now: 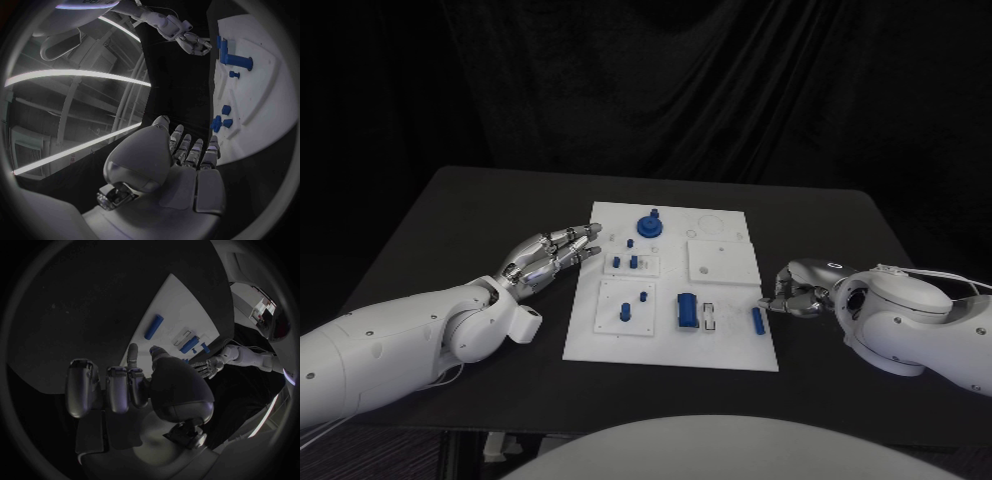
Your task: Assemble the parts on the task board
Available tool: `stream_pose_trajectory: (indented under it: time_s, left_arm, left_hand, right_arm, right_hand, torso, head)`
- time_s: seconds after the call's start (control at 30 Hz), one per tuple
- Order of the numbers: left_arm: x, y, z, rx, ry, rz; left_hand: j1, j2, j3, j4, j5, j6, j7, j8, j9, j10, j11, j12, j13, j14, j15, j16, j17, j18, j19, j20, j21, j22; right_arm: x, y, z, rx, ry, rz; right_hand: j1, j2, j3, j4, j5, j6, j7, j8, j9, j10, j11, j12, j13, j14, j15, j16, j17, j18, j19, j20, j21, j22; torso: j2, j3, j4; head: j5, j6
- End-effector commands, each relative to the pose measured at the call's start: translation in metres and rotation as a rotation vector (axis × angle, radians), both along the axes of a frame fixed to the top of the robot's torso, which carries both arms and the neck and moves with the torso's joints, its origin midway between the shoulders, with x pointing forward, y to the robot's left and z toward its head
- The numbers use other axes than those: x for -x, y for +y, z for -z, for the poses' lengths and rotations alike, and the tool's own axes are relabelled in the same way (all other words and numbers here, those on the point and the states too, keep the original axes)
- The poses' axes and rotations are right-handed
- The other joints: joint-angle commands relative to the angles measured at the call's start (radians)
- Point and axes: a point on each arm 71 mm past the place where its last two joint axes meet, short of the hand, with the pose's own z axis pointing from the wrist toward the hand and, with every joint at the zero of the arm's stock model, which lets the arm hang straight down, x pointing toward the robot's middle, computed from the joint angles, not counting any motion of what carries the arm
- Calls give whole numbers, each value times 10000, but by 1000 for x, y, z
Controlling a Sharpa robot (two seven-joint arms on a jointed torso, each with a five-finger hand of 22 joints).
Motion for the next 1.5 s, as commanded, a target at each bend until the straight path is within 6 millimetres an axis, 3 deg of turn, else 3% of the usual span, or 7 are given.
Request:
stream_pose_trajectory:
  time_s: [0.03, 0.27, 0.57, 0.87, 1.2, 1.27, 1.5]
  left_arm:
    - [0, -1, -3, 398, -335, -43]
    - [0, 0, -2, 386, -322, -50]
    - [0, -1, -1, 396, -277, -17]
    - [1, -2, 0, 384, -218, 9]
    - [2, -2, 2, 380, -152, 32]
    - [2, -2, 3, 381, -138, 34]
    - [3, -1, 4, 368, -112, 22]
  left_hand:
    - [66, -21, 57, 12, 62, 15, 24, 54, -14, 10, 76, 43, 15, 3, 37, 38, 15, 50, 51, 25, 31, -4]
    - [72, -23, 73, 5, 71, 1, 27, 52, -18, 11, 81, 39, 15, 2, 42, 40, 15, 44, 51, 25, 31, -13]
    - [72, -24, 83, 4, 72, -5, 30, 50, -20, 11, 85, 30, 14, -2, 46, 39, 13, 40, 51, 25, 30, -18]
    - [75, -20, 98, 1, 73, -23, 32, 45, -24, 9, 93, 22, 13, -9, 51, 35, 11, 35, 48, 25, 27, -32]
    - [80, -16, 120, -5, 76, -39, 38, 40, -28, 7, 108, 16, 12, -18, 58, 32, 9, 27, 42, 25, 23, -54]
    - [80, -16, 120, -5, 76, -39, 38, 40, -28, 7, 108, 16, 12, -18, 58, 32, 9, 27, 42, 25, 23, -54]
    - [86, -13, 142, -13, 79, -56, 42, 35, -33, 3, 117, 2, 10, -23, 64, 31, 8, 20, 41, 26, 21, -61]
  right_arm:
    - [2, 0, 3, 277, 41, 85]
    - [5, 4, 8, 164, 211, 10]
    - [5, 11, 13, -3, 483, -153]
    - [8, 16, 24, 43, 917, -367]
    - [13, 23, 38, -123, 1373, -458]
    - [13, 25, 41, -232, 1446, -443]
    - [12, 27, 43, -907, 1392, -105]
  right_hand:
    - [-226, 36, -140, -18, -231, 61, -14, -115, -66, 1059, -54, 27, 2635, 940, -70, -55, 2071, 27, 390, -81, -47, 2076]
    - [-504, 179, -322, -17, -800, 83, 22, -435, -274, 1059, -29, 27, 2635, 935, -56, -82, 2033, 28, 391, -76, -68, 2073]
    - [-383, 203, -321, -69, -806, 124, 24, -522, -334, 1059, -25, 27, 2635, 933, -51, -90, 2022, 31, 388, -71, -83, 2070]
    - [610, 112, -123, -244, 651, 222, 49, -911, -582, 1059, -7, 27, 2635, 929, -39, -107, 1994, 36, 386, -60, -122, 2066]
    - [1313, 64, 198, -478, 1405, 265, 98, -1360, -933, 1059, 34, 27, 2635, 925, -6, -115, 1979, 41, 375, -36, -161, 2059]
    - [1771, 92, 472, -743, 1881, 283, 103, -1535, -1066, 1059, 32, 27, 2635, 924, -12, -117, 1975, 44, 371, -37, -173, 2057]
    - [2349, 97, 951, -1175, 2410, 381, 195, -1931, -1371, 1059, 111, 27, 2635, 924, 50, -115, 1975, 52, 350, 8, -225, 2044]
  torso:
    - [-9, 0, 8]
    - [-8, 11, 34]
    - [1, 10, 14]
    - [3, 11, 15]
    - [-2, 13, 26]
    - [-5, 13, 31]
    - [3, 14, 0]
  head:
    - [-5, -1]
    - [-42, -1]
    - [-9, -1]
    - [14, -1]
    - [0, -1]
    - [-2, -1]
    - [64, -1]
